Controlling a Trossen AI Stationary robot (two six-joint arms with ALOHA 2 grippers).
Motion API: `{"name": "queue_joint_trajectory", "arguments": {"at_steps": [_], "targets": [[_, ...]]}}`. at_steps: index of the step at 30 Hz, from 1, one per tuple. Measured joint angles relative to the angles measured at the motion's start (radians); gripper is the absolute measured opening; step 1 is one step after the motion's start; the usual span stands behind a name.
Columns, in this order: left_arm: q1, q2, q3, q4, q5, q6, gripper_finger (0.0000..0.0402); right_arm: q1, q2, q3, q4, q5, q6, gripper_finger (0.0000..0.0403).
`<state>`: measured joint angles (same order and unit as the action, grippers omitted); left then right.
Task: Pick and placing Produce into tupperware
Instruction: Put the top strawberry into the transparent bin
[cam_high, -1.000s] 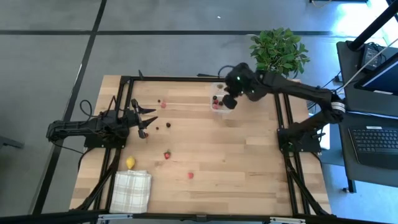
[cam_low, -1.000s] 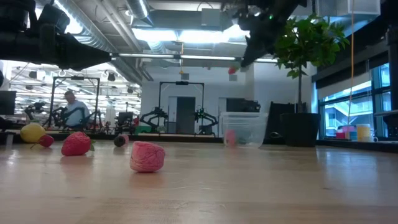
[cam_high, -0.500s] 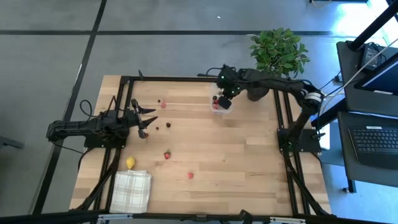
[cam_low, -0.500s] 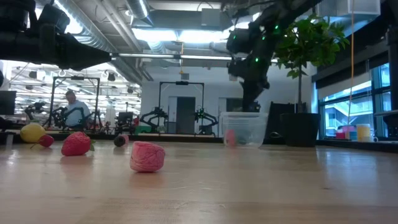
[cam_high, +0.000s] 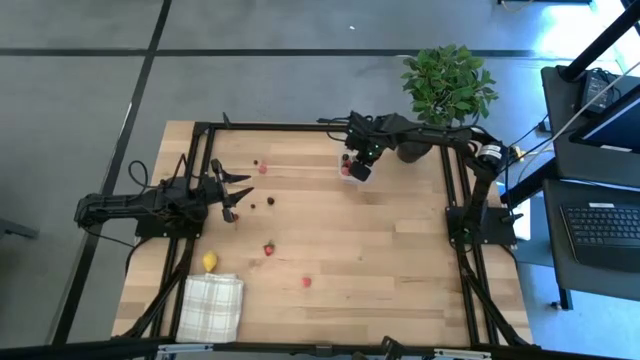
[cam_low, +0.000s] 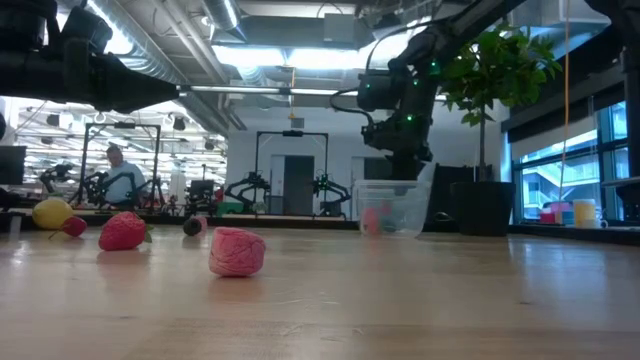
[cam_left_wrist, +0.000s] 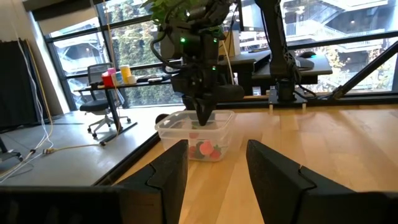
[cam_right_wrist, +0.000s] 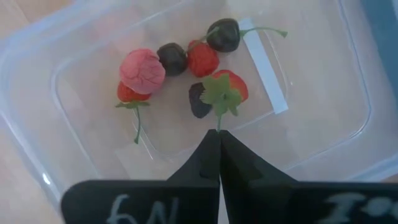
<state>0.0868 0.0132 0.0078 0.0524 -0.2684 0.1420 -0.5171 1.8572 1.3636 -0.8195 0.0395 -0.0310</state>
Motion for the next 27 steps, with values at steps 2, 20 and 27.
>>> {"name": "queue_joint_trajectory", "arguments": {"at_steps": [2,20,27], "targets": [[0.000,0.000,0.000,0.000,0.000,0.000,0.0157,0.000,0.000,0.000,-0.002,0.000,0.001,0.0002],[0.000,0.000,0.000,0.000,0.000,0.000,0.0157,0.000,0.000,0.000,-0.001,0.000,0.000,0.0009],[0.000,0.000,0.000,0.000,0.000,0.000,0.0157,0.000,0.000,0.000,-0.001,0.000,-0.004,0.0012]]}}
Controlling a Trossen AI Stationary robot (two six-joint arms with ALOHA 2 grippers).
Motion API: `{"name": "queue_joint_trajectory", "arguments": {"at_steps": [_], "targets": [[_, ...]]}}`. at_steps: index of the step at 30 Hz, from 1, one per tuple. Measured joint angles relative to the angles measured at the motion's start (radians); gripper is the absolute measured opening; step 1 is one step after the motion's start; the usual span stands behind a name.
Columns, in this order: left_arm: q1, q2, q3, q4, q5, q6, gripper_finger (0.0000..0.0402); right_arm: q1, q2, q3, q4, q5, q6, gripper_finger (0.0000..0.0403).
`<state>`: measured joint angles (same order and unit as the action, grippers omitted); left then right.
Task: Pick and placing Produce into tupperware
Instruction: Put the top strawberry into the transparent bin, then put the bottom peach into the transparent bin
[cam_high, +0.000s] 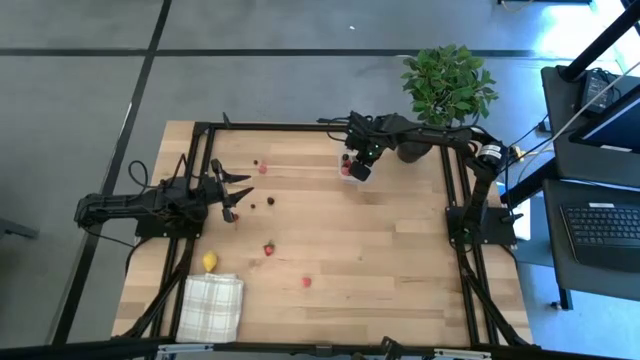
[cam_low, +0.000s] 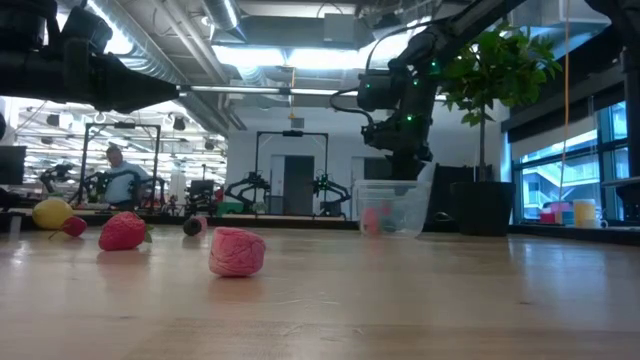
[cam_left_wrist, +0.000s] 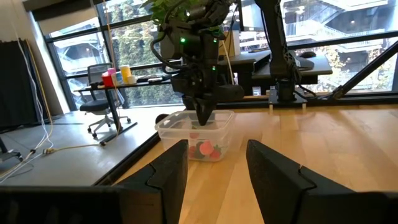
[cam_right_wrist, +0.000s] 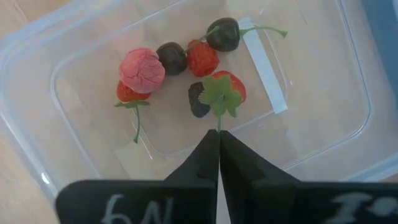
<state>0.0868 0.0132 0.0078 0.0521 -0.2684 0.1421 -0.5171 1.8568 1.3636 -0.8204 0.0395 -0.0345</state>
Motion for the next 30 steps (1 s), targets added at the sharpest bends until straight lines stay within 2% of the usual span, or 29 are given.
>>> {"name": "queue_joint_trajectory", "arguments": {"at_steps": [21,30], "targets": [[0.000,0.000,0.000,0.000,0.000,0.000,0.0157,0.000,-0.002,0.000,0.000,0.000,0.001,0.0073],[0.000,0.000,0.000,0.000,0.000,0.000,0.0157,0.026,-0.106,0.007,0.032,0.012,0.056,0.0073]]}}
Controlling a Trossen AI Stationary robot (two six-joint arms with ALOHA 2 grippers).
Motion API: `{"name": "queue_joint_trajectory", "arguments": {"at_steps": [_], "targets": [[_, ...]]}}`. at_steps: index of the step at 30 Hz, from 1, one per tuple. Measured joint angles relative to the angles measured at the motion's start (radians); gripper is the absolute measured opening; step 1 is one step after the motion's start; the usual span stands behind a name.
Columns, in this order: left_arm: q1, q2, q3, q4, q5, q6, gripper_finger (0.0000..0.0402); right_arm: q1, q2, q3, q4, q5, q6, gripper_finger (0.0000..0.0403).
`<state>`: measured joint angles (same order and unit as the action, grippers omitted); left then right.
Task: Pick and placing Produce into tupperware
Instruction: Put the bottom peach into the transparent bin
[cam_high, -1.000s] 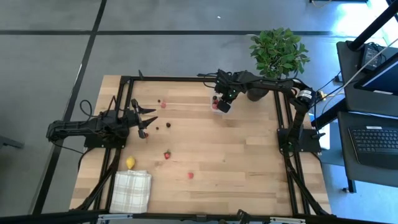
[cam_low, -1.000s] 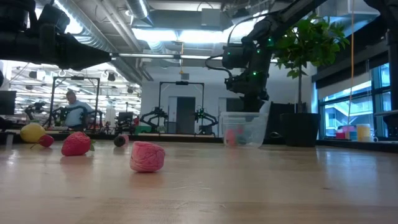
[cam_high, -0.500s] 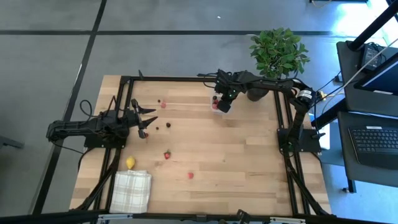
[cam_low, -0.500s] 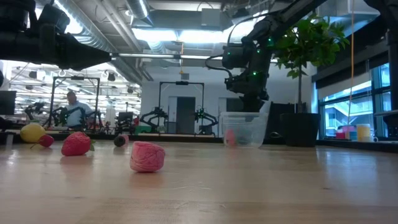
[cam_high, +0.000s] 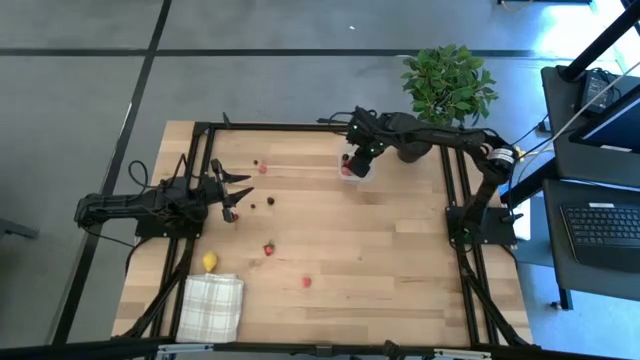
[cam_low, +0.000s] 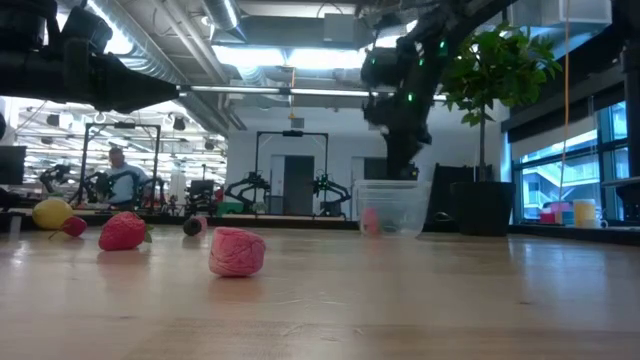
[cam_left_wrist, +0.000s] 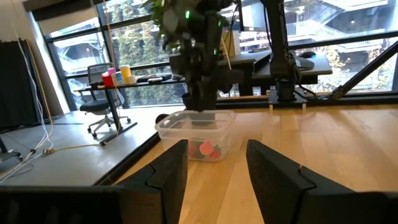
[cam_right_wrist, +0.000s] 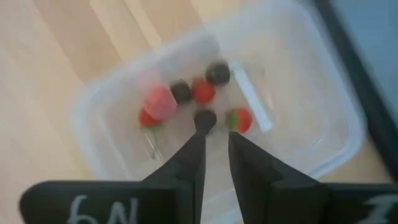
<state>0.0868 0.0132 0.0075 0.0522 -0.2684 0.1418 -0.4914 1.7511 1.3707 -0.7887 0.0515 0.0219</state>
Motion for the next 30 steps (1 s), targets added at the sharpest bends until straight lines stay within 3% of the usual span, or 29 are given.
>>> {"name": "queue_joint_trajectory", "arguments": {"at_steps": [5,16,22,30], "targets": [[0.000,0.000,0.000,0.000,0.000,0.000,0.0157,0.050,-0.083,0.003,0.073,-0.010,-0.012,0.0073],[0.000,0.000,0.000,0.000,0.000,0.000,0.0157,0.292,-0.112,-0.033,0.317,-0.200,-0.125,0.0073],[0.000,0.000,0.000,0.000,0.000,0.000,0.0157,0.433,-0.112,-0.196,0.667,-0.290,-0.135,0.0073],[0.000,0.000,0.000,0.000,0.000,0.000,0.0157,0.576,-0.111,-0.486,1.188,-0.293,-0.132,0.0073]]}}
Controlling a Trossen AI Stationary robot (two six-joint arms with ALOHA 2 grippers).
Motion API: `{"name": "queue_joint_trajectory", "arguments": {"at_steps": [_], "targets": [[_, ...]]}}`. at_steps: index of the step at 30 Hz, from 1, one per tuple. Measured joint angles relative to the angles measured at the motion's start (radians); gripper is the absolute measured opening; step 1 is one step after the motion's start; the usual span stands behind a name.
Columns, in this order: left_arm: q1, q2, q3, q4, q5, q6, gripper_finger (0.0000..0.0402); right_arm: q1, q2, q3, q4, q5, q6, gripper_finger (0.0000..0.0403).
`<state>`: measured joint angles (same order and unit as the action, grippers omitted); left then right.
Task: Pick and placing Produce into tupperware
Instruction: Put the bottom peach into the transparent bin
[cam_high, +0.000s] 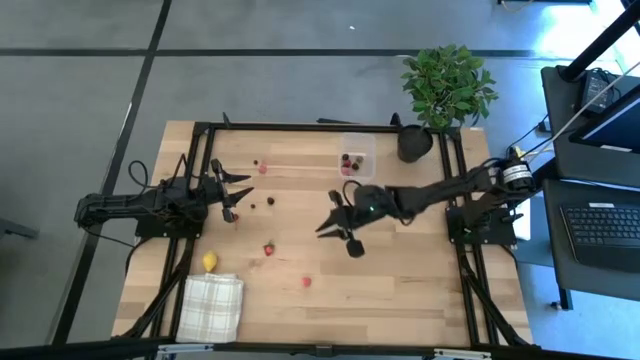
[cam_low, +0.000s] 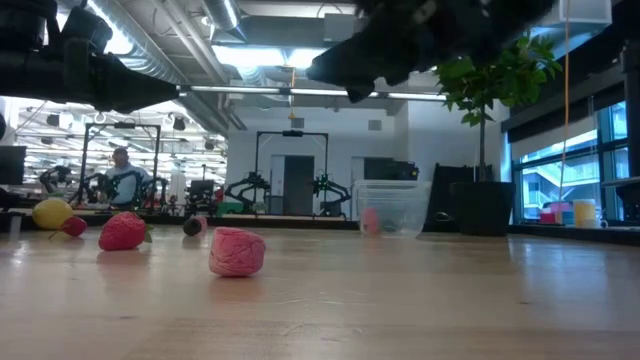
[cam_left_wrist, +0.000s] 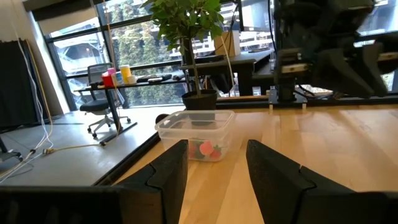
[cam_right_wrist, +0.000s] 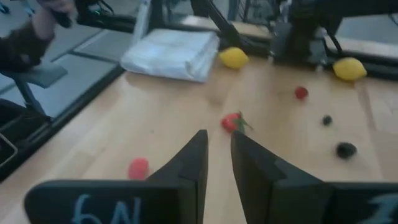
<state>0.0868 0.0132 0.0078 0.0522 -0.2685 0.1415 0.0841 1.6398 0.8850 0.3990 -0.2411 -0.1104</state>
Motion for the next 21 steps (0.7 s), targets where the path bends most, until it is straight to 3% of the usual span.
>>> {"name": "queue_joint_trajectory", "arguments": {"at_steps": [9,15,21], "targets": [[0.000,0.000,0.000,0.000,0.000,-0.001,0.0157,0.079,0.000,-0.134,0.268,0.007,0.029,0.0083],[0.000,0.000,0.000,0.000,0.000,-0.002,0.0157,0.121,0.072,-0.122,0.348,0.080,0.071,0.0144],[0.000,0.000,0.000,0.000,0.000,-0.004,0.0157,0.137,0.212,-0.082,0.407,0.083,0.027,0.0196]]}}
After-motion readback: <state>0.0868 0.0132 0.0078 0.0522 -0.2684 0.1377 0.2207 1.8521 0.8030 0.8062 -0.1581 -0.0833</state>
